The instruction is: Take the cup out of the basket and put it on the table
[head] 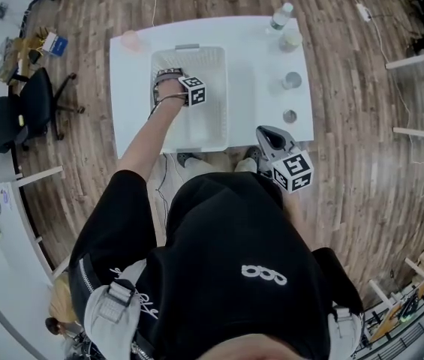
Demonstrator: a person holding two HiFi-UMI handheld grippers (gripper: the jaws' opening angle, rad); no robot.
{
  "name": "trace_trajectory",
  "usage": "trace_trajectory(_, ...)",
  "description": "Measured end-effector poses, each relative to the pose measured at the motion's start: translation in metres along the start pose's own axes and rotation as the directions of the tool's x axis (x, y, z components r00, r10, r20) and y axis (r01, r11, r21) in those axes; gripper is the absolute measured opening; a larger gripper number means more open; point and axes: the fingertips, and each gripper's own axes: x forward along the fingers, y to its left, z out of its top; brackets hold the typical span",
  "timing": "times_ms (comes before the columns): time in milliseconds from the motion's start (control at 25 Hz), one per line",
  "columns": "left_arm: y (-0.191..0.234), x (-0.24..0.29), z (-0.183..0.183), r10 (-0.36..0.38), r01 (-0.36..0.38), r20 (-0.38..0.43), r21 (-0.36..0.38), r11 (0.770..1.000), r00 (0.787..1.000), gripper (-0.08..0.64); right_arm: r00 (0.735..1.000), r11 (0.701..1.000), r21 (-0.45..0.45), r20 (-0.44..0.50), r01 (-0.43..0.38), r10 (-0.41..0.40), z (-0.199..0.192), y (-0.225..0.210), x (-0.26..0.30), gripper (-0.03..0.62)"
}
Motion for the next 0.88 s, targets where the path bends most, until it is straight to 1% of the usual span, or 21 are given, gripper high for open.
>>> trace_trajectory(160,-0.002,0.017,-0.005,-0.036,0.037,-0.050,0.018,0.999,0.998,0.394,1.000,1.000,0.001,-0.024,-0.001,0.001,-0.006,0.000,0.000,0.025)
trace_trajectory(320,-0.008,0.028,-0.003,-0.088,0.088,-0.055,0.002,0.996,0.995,0.396,0.999,1.000,-0.002,-0.050,0.007,-0.007,-0.012,-0.005,-0.004,0.025)
trace_trajectory(480,-0.008,0.034,-0.003,-0.110,0.110,-0.062,-0.009,0.994,0.992,0.410,0.998,1.000,0.010,-0.058,0.029,-0.029,-0.015,-0.012,-0.009,0.025)
trace_trajectory(600,-0.009,0.031,0.003,-0.127,0.126,-0.023,-0.049,0.991,0.992,0.410,0.997,0.999,0.016,-0.061,0.040,-0.039,-0.018,-0.015,-0.012,0.025)
trace_trajectory(760,-0.018,0.022,0.018,-0.159,0.168,0.079,-0.126,0.978,0.984,0.410,0.997,0.999,0.019,-0.061,0.042,-0.040,-0.021,-0.015,-0.014,0.025)
trace_trajectory(880,-0.020,0.019,0.020,-0.151,0.167,0.109,-0.161,0.973,0.983,0.410,0.997,0.999,0.018,-0.059,0.042,-0.040,-0.021,-0.015,-0.015,0.025)
